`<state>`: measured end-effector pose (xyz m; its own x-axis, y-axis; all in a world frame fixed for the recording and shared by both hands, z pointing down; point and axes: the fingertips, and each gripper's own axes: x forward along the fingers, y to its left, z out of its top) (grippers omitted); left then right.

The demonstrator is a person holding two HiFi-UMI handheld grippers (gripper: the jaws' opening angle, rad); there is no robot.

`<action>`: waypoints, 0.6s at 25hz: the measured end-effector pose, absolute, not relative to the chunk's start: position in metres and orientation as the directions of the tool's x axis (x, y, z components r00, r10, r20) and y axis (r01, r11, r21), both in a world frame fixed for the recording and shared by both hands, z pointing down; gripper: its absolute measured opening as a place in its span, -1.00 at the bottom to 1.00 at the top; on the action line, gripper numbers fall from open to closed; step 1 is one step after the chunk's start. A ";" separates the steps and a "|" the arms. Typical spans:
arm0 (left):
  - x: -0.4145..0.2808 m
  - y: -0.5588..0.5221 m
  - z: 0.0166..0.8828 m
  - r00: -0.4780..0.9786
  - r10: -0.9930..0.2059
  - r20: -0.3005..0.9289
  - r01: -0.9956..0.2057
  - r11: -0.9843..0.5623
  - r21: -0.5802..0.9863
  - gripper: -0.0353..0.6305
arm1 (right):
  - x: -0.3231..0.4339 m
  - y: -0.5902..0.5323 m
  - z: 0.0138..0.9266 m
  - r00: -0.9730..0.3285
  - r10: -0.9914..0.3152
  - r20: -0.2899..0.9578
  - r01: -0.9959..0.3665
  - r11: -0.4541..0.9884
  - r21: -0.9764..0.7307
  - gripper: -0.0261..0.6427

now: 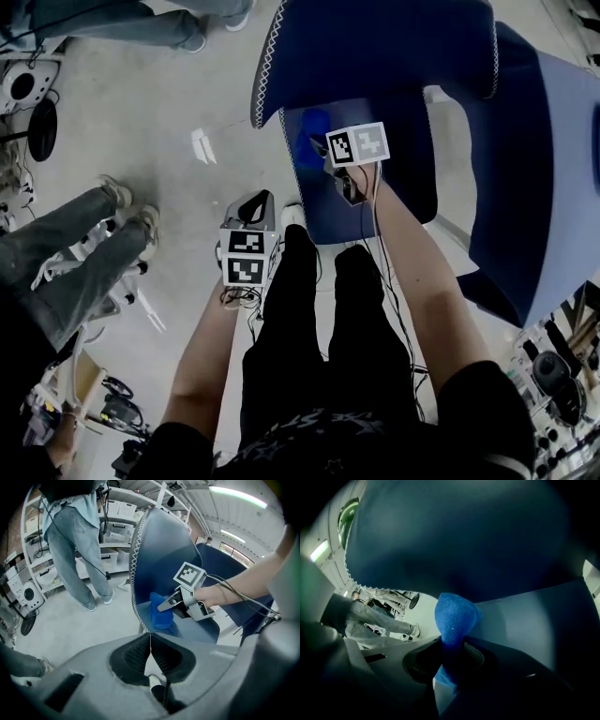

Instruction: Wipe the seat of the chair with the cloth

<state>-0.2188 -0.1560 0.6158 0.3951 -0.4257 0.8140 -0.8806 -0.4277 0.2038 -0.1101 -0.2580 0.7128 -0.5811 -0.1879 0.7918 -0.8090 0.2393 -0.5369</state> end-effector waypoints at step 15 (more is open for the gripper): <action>-0.108 -0.150 0.618 0.436 -0.361 0.824 -0.837 -0.499 0.224 -0.83 | 0.053 -0.271 0.717 -0.476 -0.298 0.827 -0.879 0.125 -0.461 -0.72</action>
<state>-0.1083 -0.1496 0.6184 0.4362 -0.3606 0.8244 -0.8368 -0.4993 0.2244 0.0531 -0.2713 0.7168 -0.4763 -0.2975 0.8274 -0.8787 0.1252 -0.4607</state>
